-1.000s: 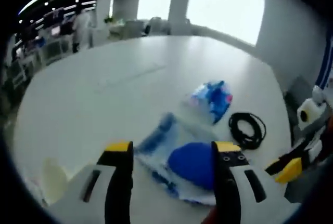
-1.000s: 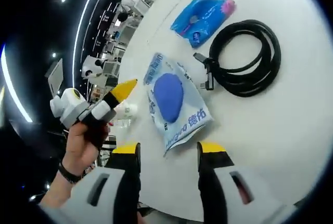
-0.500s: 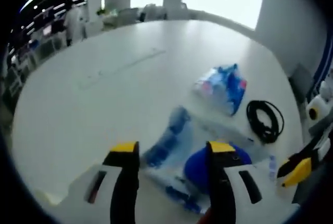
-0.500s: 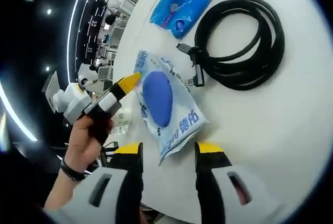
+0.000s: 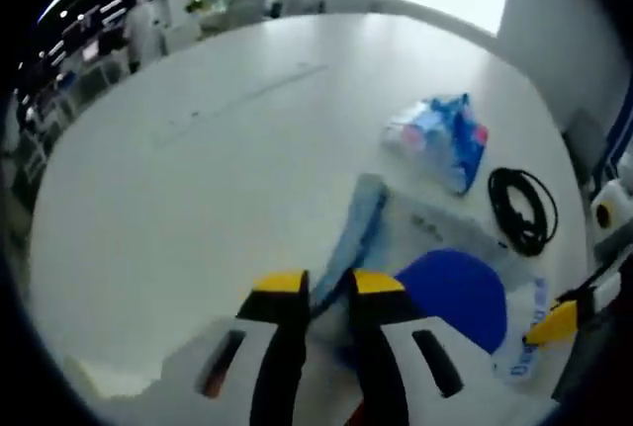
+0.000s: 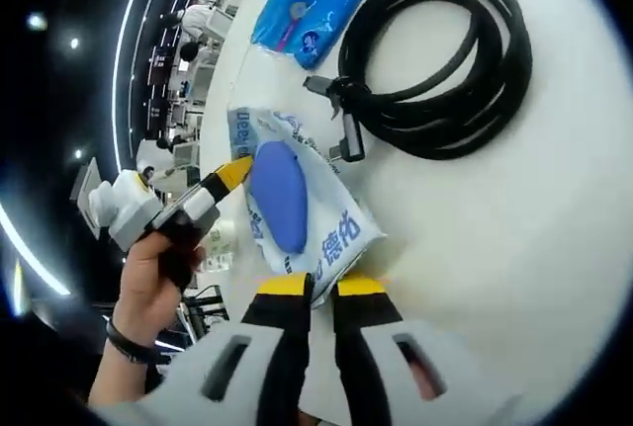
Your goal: Arrange the tabletop items into an orderly group along one side of the table until the central work area is clear of visible clutter.
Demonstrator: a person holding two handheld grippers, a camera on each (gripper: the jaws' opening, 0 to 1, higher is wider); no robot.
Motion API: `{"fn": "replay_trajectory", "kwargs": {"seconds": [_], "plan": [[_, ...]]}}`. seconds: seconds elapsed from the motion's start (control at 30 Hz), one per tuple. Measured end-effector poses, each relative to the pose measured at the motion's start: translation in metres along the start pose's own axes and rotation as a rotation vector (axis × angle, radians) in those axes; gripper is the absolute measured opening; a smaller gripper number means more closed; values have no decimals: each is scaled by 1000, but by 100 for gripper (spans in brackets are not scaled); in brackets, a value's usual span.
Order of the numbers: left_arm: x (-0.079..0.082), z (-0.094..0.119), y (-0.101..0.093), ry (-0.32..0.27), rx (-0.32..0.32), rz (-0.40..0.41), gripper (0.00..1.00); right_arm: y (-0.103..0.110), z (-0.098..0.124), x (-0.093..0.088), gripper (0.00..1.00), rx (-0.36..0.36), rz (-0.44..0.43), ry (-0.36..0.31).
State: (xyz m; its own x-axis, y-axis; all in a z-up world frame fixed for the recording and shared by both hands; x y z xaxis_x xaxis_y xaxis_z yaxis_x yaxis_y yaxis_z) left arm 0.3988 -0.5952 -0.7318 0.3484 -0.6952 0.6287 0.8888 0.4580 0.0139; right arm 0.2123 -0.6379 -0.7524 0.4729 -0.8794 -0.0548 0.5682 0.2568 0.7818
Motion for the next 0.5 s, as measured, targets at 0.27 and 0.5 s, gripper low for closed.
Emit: {"fn": "replay_trajectory", "kwargs": {"seconds": [0.27,0.5], "plan": [[-6,13,-1,45,36,-13,0,5,5,11,2,9,47,-22],[-6,38,2,0,69,60,0,15,13,29,0,-9,206,-43]]}}
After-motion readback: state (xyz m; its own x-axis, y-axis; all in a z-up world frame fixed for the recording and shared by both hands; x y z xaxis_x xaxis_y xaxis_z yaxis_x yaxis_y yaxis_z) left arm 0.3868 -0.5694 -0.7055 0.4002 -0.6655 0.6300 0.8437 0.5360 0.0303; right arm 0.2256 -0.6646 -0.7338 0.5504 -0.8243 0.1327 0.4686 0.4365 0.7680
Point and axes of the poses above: the point that each gripper's makers call its tool centre point, and the gripper's own axes: z roughly backward along the fingers, y roughly to its left, x roughly out of its top, the point moved 3 cm from there along z, roughly backward along the fingers, and after that the axes turned 7 degrees about -z, right-handed, at the moved point
